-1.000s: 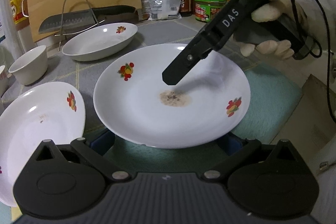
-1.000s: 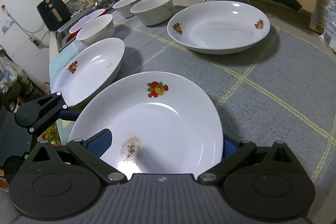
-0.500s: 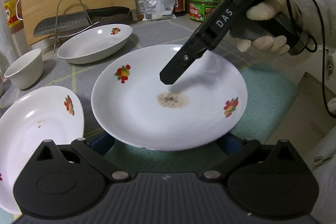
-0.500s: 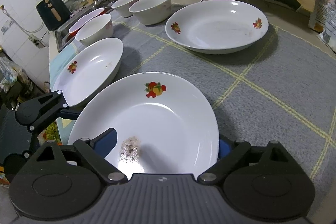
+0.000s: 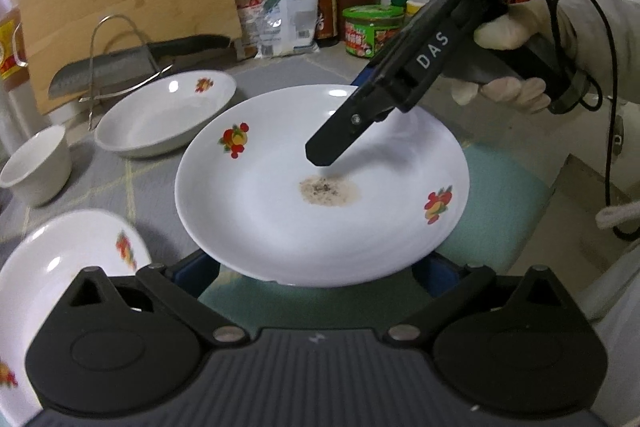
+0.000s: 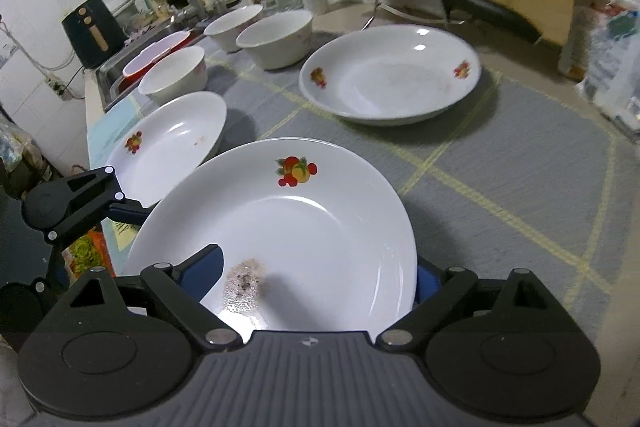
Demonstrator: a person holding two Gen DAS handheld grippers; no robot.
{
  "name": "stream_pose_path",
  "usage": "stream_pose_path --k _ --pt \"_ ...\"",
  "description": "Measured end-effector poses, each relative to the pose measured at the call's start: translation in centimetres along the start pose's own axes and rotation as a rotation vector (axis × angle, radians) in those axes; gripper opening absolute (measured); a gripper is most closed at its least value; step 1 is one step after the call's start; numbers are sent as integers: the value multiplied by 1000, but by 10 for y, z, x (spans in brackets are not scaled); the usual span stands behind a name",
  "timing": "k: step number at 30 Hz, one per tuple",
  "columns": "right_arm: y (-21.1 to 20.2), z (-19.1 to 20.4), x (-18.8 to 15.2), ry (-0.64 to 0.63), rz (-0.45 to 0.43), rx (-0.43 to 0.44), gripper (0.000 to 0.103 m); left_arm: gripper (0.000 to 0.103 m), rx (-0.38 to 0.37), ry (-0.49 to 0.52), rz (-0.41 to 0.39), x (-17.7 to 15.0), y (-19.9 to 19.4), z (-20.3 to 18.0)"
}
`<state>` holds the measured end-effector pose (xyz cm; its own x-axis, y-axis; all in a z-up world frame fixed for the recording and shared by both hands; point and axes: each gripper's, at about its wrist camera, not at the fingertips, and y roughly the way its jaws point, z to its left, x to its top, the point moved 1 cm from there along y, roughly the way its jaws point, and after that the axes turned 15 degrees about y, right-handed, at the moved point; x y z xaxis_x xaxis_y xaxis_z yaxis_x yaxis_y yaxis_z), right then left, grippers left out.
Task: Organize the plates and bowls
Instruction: 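Lift the brown-stained plate off the mat with the right tool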
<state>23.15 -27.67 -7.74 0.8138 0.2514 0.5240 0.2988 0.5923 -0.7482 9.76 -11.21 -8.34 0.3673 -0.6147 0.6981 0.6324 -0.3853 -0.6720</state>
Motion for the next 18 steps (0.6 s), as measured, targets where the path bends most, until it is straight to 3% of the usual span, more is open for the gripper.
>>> stream_pose_path --k 9,18 --pt "-29 -42 5 54 -67 -81 97 101 -45 52 -51 35 35 -5" --pt "-31 -81 9 107 -92 -134 97 101 -67 90 -64 61 75 -3"
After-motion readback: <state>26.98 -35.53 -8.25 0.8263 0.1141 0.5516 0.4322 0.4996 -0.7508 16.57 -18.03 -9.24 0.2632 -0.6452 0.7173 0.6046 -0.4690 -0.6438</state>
